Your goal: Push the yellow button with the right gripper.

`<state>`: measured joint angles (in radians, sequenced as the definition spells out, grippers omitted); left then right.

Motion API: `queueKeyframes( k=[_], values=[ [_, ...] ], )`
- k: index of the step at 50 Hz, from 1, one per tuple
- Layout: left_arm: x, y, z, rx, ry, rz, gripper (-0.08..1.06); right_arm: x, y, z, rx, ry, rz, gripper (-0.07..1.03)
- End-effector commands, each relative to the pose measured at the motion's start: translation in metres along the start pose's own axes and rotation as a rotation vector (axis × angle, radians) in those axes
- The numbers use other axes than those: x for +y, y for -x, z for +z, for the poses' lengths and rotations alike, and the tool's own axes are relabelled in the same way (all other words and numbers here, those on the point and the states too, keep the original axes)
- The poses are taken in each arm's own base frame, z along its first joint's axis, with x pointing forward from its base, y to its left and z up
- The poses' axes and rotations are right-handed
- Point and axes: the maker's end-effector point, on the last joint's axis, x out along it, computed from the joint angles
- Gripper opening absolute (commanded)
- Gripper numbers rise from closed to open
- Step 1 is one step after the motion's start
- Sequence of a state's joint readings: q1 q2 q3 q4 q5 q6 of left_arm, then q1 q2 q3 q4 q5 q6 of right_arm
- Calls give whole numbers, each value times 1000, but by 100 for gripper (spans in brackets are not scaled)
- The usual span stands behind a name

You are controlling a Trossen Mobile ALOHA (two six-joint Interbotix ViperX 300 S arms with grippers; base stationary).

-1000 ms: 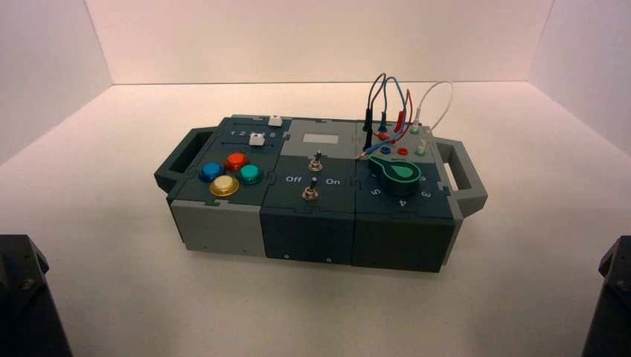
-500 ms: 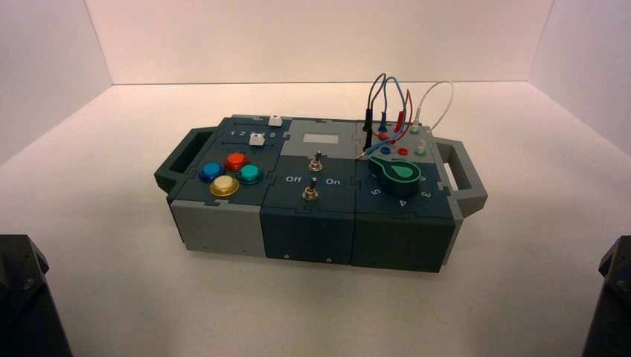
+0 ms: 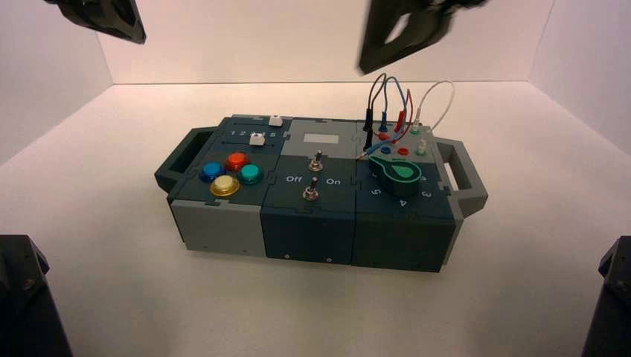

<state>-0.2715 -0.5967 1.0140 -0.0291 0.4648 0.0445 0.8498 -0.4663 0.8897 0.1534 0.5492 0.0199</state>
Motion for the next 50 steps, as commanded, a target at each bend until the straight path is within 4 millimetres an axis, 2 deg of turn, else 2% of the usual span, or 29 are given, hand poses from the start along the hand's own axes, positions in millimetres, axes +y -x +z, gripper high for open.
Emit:
queueKeyframes(
  k=[1, 12, 20, 27, 35, 37, 50],
  values=[
    [-1, 5, 10, -2, -9, -2, -3, 23, -9, 15, 16, 26, 46, -2],
    [-1, 7, -4, 95, -11, -7, -3, 56, -40, 18, 127, 76, 88, -2],
    [-3, 8, -19, 181, -9, -13, -3, 71, -63, 22, 189, 104, 97, -2],
    [-4, 13, -28, 242, -8, -18, -3, 79, -87, 27, 237, 104, 99, -2],
    [-4, 16, -33, 283, -8, -20, -3, 84, -103, 33, 267, 101, 103, -2],
    [-5, 18, -36, 302, -2, -25, -3, 86, -113, 36, 289, 100, 103, -2],
    [-14, 28, -37, 300, -17, -51, -3, 92, -136, 36, 338, 91, 105, -2]
  ],
)
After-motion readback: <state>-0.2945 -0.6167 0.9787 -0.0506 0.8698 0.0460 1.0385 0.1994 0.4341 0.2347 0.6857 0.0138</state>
